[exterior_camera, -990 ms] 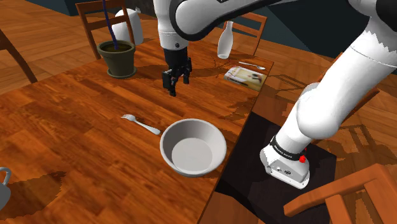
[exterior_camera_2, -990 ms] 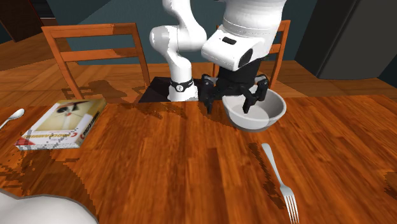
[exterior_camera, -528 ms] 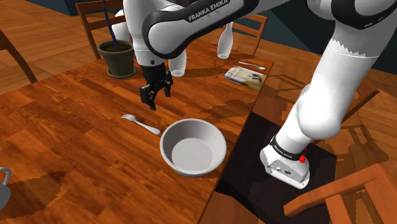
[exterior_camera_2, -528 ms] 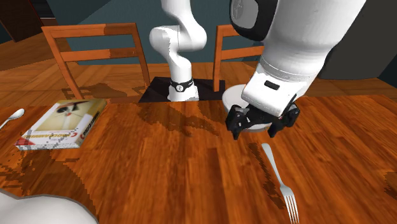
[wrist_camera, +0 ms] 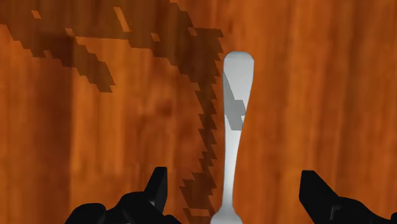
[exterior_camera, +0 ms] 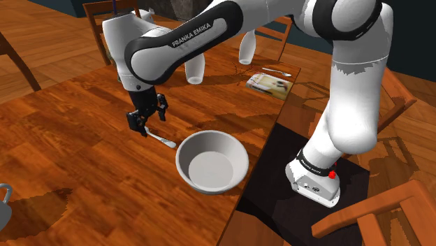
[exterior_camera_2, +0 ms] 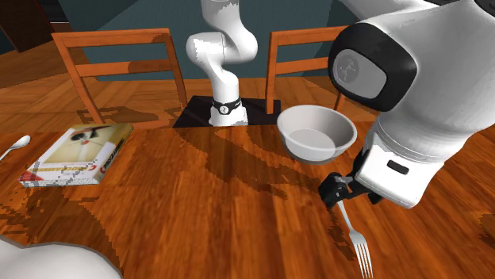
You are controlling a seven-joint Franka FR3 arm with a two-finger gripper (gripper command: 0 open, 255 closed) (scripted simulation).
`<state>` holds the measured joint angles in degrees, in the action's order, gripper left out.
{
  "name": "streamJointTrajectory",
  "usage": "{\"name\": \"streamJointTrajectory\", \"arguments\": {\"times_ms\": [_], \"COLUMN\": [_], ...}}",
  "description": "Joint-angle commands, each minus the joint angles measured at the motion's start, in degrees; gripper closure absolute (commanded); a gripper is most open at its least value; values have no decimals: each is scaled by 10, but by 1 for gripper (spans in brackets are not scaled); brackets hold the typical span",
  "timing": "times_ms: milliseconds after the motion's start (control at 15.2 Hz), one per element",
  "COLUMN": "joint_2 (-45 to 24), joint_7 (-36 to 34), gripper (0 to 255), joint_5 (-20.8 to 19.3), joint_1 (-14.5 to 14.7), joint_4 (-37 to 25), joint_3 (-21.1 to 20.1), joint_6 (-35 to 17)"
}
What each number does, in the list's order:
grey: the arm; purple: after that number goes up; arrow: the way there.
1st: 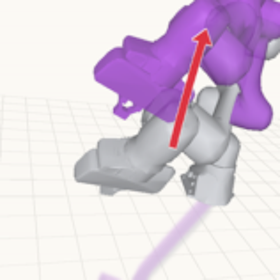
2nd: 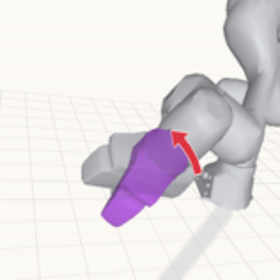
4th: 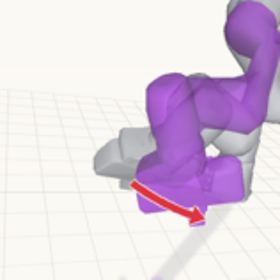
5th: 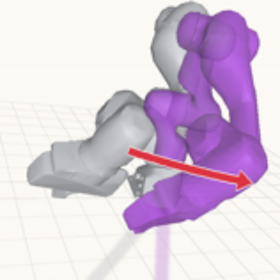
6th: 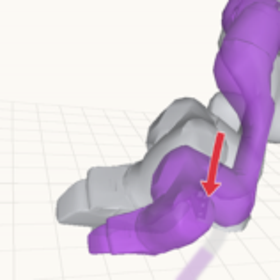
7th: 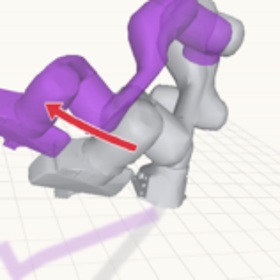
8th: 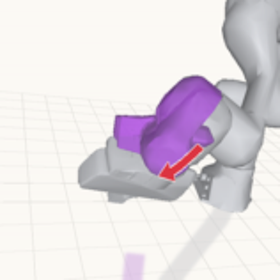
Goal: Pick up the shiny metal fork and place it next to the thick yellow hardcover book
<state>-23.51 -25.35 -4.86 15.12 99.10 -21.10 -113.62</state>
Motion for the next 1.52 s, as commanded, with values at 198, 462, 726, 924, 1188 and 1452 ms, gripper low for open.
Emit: {"name": "streamJointTrajectory", "arguments": {"times_ms": [198,462,726,924,1188,1452], "joint_2": [-18,-25,-25,-25,-25,-25], "joint_7": [-5,-7,-7,-7,-7,-7], "gripper": [0,0,0,255,255,255], "joint_5": [-6,-9,-9,-9,-9,-9], "joint_1": [4,5,5,5,5,5], "joint_4": [12,23,23,23,23,23], "joint_3": [2,4,4,4,4,4], "joint_6": [-30,-47,-47,-47,-47,-47]}}
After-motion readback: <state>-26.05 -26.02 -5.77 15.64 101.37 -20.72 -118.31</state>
